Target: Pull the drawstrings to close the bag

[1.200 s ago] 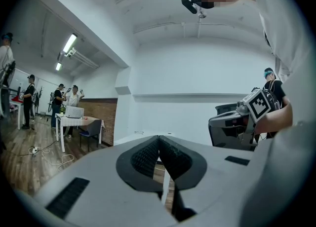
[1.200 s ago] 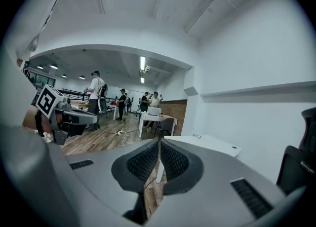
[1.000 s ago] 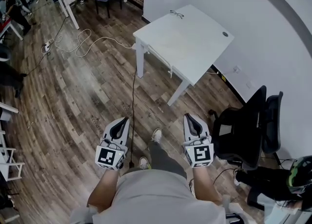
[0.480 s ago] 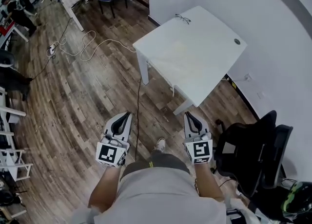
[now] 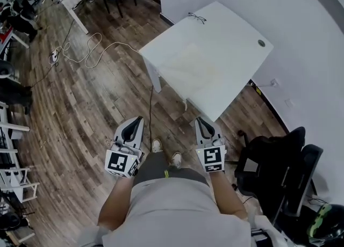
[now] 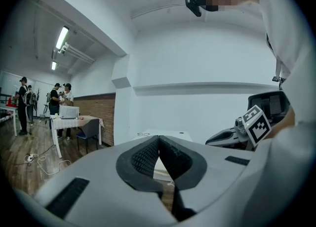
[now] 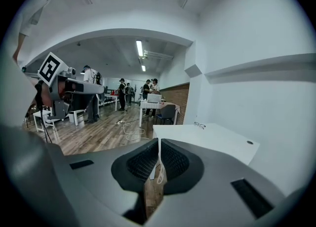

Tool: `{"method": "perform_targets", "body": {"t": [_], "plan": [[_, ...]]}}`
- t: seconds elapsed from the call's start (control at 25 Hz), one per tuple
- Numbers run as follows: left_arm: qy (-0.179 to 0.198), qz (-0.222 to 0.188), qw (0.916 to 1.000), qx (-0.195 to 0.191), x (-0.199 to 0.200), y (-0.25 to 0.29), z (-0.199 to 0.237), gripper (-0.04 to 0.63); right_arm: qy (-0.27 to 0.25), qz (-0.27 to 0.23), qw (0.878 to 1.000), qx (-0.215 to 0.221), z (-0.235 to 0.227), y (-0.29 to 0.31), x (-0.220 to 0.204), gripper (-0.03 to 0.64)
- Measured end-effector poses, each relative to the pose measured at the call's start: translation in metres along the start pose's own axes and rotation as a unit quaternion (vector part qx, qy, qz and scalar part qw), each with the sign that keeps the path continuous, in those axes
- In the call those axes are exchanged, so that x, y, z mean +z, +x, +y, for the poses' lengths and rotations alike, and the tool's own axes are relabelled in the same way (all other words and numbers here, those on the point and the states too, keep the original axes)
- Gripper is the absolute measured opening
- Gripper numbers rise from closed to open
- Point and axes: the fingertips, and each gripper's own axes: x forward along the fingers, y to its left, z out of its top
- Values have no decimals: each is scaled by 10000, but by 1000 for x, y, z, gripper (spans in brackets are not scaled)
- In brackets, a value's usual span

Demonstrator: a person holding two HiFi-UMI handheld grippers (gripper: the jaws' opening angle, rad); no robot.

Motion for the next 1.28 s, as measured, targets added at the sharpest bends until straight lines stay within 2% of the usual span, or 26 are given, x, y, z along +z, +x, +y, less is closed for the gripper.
{"method": "perform_targets", "body": {"t": [0.2,0.44,0.6,0.8,1.0,1.28], "plan": [[118,106,9996,-215,-16,33,8,17,-4,387,9992,-7,-4,28,-30,37],[86,287,9991,-290,-48,80,59,17,-73,1038,9945,80,6,90,-68,38],[-5,463,9982,-369,-78,116,95,18,44,1471,9890,-118,5,128,-97,38],[109,829,9944,-648,-131,164,129,18,208,1917,9804,-401,-5,175,-133,40],[126,1097,9903,-848,-177,203,154,18,410,2227,9718,-653,-14,204,-167,50],[212,1267,9875,-918,-226,261,181,19,519,2415,9671,-604,-7,233,-204,97]]}}
